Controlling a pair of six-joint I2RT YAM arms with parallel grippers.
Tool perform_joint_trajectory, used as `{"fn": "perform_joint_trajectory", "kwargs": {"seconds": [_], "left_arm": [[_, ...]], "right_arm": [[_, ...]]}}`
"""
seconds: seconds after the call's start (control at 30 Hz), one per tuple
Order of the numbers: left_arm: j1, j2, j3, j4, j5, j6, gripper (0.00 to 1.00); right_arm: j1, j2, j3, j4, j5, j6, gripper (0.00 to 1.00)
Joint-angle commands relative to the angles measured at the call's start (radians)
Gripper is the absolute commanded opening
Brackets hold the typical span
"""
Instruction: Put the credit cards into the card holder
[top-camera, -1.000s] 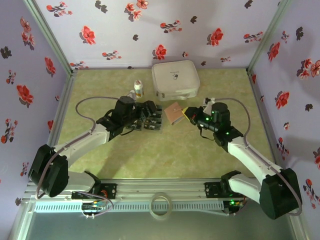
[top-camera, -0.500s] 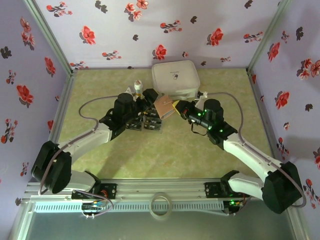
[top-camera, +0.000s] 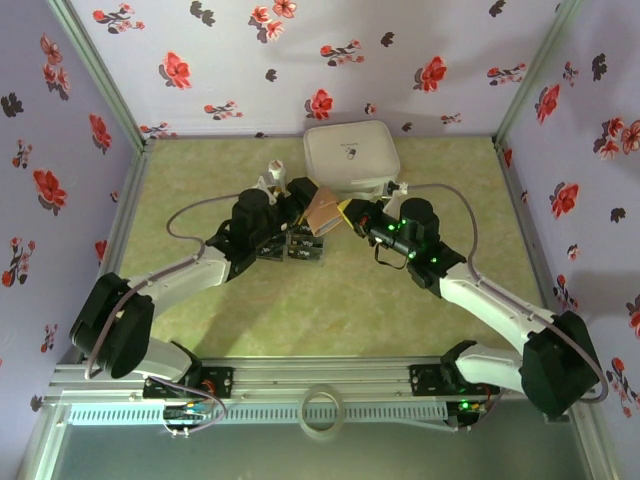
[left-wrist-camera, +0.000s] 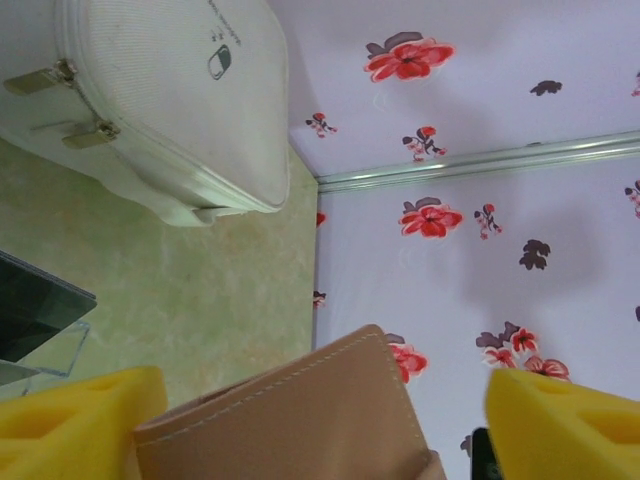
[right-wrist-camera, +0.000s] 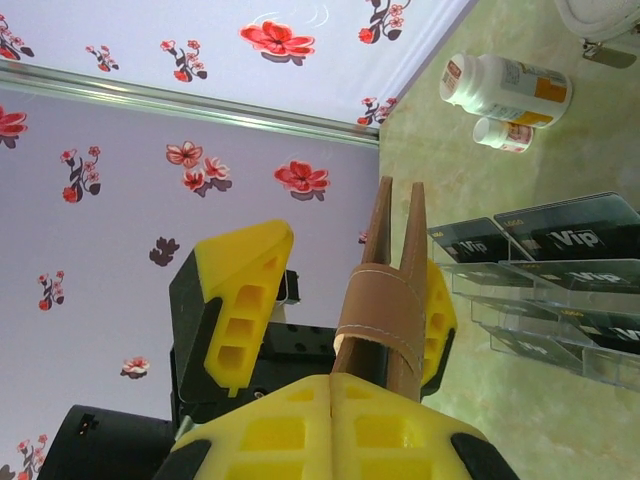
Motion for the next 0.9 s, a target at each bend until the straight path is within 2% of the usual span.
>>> {"fn": "perform_joint_trajectory", "kwargs": {"seconds": [0.0,0.2,0.67,0.87], "left_arm": [[-0.007,0.003,-0.019,0.073,0.013,0.005,0.73],[-0.002,-0.014,-0.047,0.095,0.012,0.014,0.53],[0.003,-0.034,-0.05,0.078,0.006,0.05,0.42],[0.003,-0.038,-0.048,0.07,0.001,0.073,0.28]], "right_arm": [[0.008,0.005,-0.003,0.045,0.031,0.006,0.0],[0.008,0.006,-0.021,0.023,0.044,-0.01,0.0],[0.006,0.011,-0.041,-0.022,0.056,-0.024,0.0],[0.007,0.015,-0.042,-0.052,0.054,-0.024,0.0]]}}
